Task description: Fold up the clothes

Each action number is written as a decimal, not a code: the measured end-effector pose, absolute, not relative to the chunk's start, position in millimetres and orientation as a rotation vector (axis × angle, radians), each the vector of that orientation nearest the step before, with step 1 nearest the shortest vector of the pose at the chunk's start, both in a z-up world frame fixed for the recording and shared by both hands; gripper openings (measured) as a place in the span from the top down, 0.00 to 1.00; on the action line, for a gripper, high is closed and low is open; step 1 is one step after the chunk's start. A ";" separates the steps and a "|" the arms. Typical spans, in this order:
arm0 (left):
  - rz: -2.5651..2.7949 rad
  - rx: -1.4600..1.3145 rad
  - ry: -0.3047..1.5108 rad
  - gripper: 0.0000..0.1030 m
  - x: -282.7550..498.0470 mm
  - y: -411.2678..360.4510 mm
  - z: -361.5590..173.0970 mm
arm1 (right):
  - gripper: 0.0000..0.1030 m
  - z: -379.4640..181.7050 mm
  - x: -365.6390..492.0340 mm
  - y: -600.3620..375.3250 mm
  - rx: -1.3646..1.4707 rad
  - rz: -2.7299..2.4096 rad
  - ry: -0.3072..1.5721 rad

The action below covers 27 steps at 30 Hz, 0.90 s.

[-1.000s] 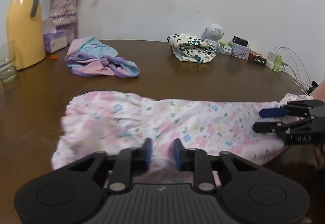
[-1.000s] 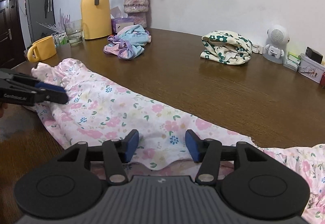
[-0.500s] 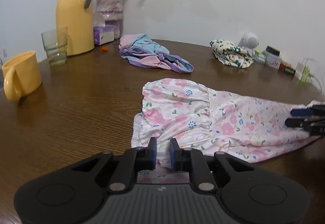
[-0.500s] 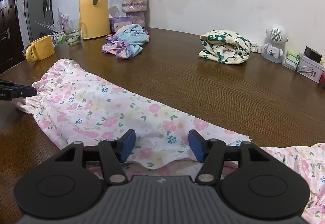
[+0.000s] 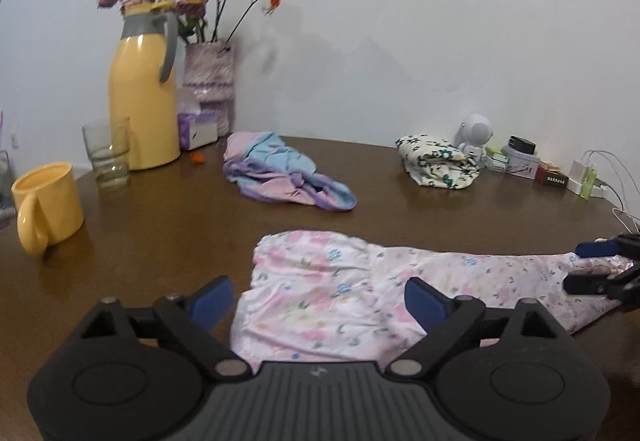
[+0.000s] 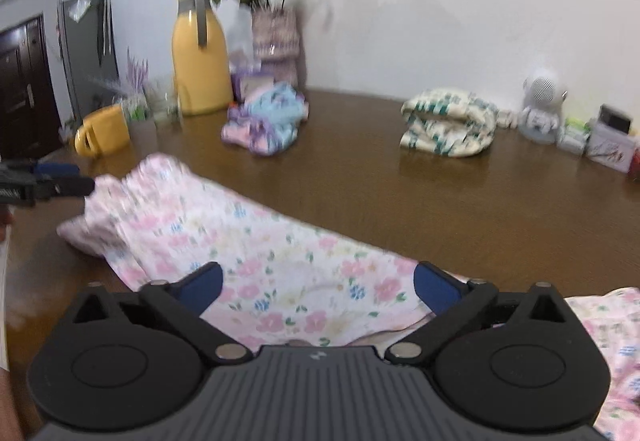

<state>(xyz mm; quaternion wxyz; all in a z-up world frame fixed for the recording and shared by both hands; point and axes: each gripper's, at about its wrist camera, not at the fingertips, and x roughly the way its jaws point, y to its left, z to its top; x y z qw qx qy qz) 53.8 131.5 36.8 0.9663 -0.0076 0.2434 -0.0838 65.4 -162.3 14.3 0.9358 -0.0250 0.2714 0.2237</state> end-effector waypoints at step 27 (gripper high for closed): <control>-0.672 0.138 0.536 0.26 116.3 -63.1 40.0 | 0.01 8.4 3.4 -334.0 0.361 -0.065 0.630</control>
